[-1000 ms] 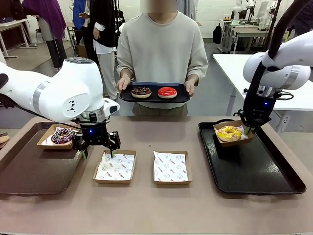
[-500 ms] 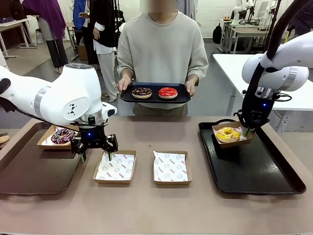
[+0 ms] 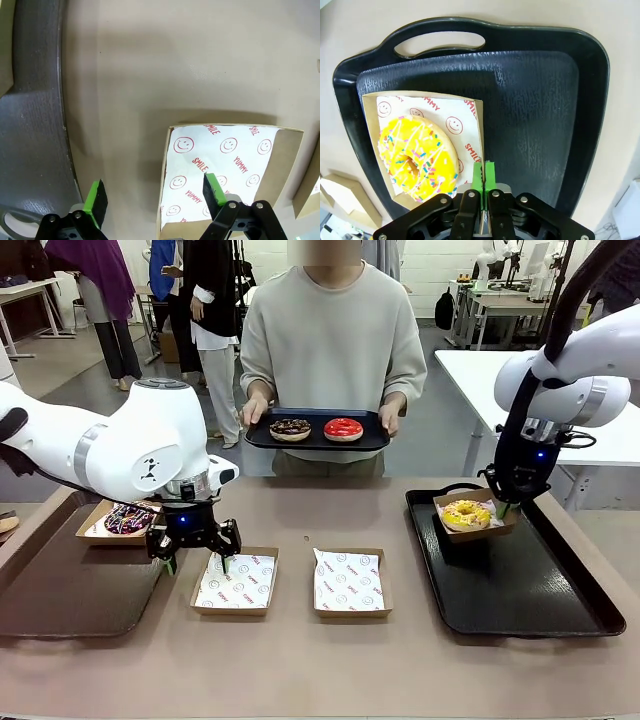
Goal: Individually package the donuts and arrange them on the tray.
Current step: Place the picked Paper togo box on the Handle tray while simultaneously picking up another Paper togo box from the table with the other hand.
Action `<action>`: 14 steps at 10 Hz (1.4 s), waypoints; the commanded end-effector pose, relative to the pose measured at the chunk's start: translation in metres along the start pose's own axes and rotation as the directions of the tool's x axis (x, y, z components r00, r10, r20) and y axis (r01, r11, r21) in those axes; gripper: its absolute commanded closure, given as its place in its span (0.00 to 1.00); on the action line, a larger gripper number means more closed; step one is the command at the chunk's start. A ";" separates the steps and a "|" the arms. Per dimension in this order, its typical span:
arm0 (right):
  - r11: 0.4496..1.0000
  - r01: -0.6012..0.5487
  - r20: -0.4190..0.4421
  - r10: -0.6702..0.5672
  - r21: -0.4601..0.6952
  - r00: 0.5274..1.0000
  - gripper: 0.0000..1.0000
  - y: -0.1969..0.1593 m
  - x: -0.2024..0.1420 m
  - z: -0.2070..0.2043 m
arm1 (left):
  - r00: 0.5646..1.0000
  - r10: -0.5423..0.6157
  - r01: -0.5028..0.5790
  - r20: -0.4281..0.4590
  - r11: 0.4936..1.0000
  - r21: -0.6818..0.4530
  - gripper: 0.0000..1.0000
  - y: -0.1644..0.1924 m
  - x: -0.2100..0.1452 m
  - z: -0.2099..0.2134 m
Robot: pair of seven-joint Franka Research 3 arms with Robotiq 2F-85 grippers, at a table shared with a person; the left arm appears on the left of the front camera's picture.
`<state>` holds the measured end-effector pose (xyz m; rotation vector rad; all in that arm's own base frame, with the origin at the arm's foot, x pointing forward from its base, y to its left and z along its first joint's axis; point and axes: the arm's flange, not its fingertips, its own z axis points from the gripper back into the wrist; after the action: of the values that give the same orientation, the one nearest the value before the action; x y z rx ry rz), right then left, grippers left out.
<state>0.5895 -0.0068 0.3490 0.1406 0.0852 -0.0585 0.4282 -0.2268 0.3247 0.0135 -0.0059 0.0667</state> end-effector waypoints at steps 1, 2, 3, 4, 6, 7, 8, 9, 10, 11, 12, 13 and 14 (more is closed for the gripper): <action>1.000 0.001 0.004 -0.001 0.017 1.000 0.98 0.003 0.006 -0.003 | 1.000 -0.023 0.023 -0.004 1.000 -0.019 0.00 -0.002 0.004 -0.003; 1.000 0.002 0.005 -0.002 0.014 1.000 0.98 0.003 0.006 -0.003 | 1.000 -0.024 0.024 -0.009 1.000 -0.017 0.00 -0.002 0.004 -0.004; 1.000 0.004 0.003 -0.004 0.013 1.000 0.98 0.003 0.006 -0.003 | 1.000 -0.023 0.023 -0.013 1.000 -0.020 0.00 -0.002 0.005 -0.005; 1.000 0.004 0.001 -0.004 0.009 1.000 0.98 0.004 0.005 -0.003 | 1.000 -0.022 0.022 -0.016 0.999 -0.023 0.00 -0.002 0.005 -0.006; 1.000 0.004 -0.006 -0.004 0.003 1.000 0.84 0.004 0.005 -0.003 | 1.000 -0.025 0.024 -0.018 0.999 -0.034 0.26 -0.003 0.006 -0.006; 1.000 -0.004 -0.008 0.004 0.004 1.000 0.40 0.004 0.005 -0.002 | 0.999 -0.024 0.023 -0.022 0.999 -0.041 0.60 -0.003 0.006 -0.005; 1.000 -0.002 -0.009 0.002 0.004 1.000 0.25 0.004 0.005 -0.002 | 1.000 -0.023 0.022 -0.021 0.998 -0.050 0.86 -0.003 0.006 -0.003; 1.000 0.001 -0.011 -0.001 0.003 1.000 0.00 0.003 0.005 -0.002 | 1.000 -0.022 0.021 -0.018 0.998 -0.060 1.00 -0.002 0.006 0.000; 1.000 0.002 -0.011 -0.002 0.003 1.000 0.00 0.003 0.005 -0.002 | 1.000 -0.027 0.025 -0.016 0.997 -0.076 1.00 -0.001 0.005 0.003; 1.000 0.004 -0.013 -0.004 0.003 1.000 0.00 0.003 0.005 -0.002 | 0.999 -0.031 0.030 -0.020 0.996 -0.089 1.00 0.000 0.006 0.004; 1.000 0.008 -0.015 -0.008 0.003 1.000 0.04 0.002 0.005 -0.002 | 0.999 -0.034 0.031 -0.025 0.995 -0.095 0.95 0.001 0.006 0.005; 1.000 0.008 -0.018 -0.008 0.005 1.000 0.00 0.002 0.005 -0.002 | 0.999 -0.037 0.034 -0.029 0.995 -0.098 1.00 0.000 0.006 0.004; 1.000 0.009 -0.017 -0.009 0.003 1.000 0.00 0.002 0.005 -0.002 | 0.999 -0.040 0.037 -0.031 0.994 -0.099 1.00 0.001 0.006 0.004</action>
<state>0.5894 -0.0053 0.3452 0.1406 0.0938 -0.0570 0.4352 -0.2285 0.3270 -0.0664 0.0248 0.0398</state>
